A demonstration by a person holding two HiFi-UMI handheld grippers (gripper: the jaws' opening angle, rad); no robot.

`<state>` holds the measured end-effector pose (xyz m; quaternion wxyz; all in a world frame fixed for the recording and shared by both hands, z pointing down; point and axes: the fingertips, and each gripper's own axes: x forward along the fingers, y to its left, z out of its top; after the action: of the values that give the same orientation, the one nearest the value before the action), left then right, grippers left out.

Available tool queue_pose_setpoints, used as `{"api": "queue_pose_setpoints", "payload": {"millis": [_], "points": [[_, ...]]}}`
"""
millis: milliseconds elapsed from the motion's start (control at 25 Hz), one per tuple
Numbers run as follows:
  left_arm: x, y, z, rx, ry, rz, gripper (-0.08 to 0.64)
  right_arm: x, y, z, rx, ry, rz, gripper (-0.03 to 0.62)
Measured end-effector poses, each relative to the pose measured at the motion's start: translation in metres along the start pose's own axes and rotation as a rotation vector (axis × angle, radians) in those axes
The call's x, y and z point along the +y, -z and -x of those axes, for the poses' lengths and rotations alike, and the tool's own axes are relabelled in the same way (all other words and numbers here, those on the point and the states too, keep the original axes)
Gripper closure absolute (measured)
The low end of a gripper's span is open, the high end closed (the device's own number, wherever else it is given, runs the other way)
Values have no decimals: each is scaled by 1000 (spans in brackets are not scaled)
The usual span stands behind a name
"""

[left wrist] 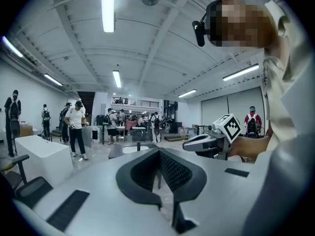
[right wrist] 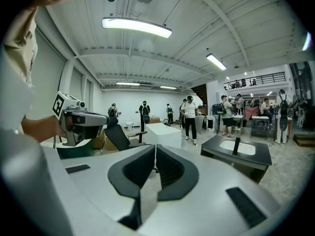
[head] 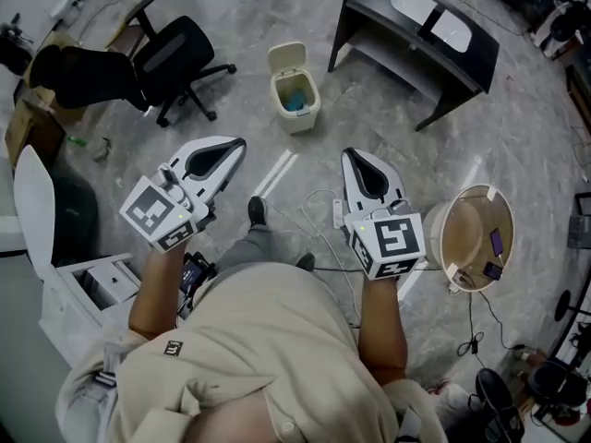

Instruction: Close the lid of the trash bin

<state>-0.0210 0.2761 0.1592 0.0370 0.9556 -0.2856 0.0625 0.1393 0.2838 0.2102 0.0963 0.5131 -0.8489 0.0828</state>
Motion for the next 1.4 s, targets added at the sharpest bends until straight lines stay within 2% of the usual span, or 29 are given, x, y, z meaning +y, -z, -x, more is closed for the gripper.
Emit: {"api": "queue_pose_setpoints", "payload": {"millis": [280, 400, 640, 840, 1040, 1400], "points": [[103, -5, -24, -41, 86, 39, 545, 2, -22, -81, 54, 90, 15, 566], [140, -12, -34, -56, 134, 24, 545, 2, -34, -114, 66, 132, 16, 566], [209, -21, -35, -77, 173, 18, 545, 16, -52, -167, 90, 187, 20, 566], [239, -20, -35, -88, 196, 31, 546, 21, -68, -189, 93, 214, 41, 566], [248, -15, -32, -106, 201, 50, 545, 19, -70, -201, 102, 224, 49, 566], [263, -2, -42, -72, 149, 64, 546, -4, -69, -237, 94, 159, 39, 566]]}}
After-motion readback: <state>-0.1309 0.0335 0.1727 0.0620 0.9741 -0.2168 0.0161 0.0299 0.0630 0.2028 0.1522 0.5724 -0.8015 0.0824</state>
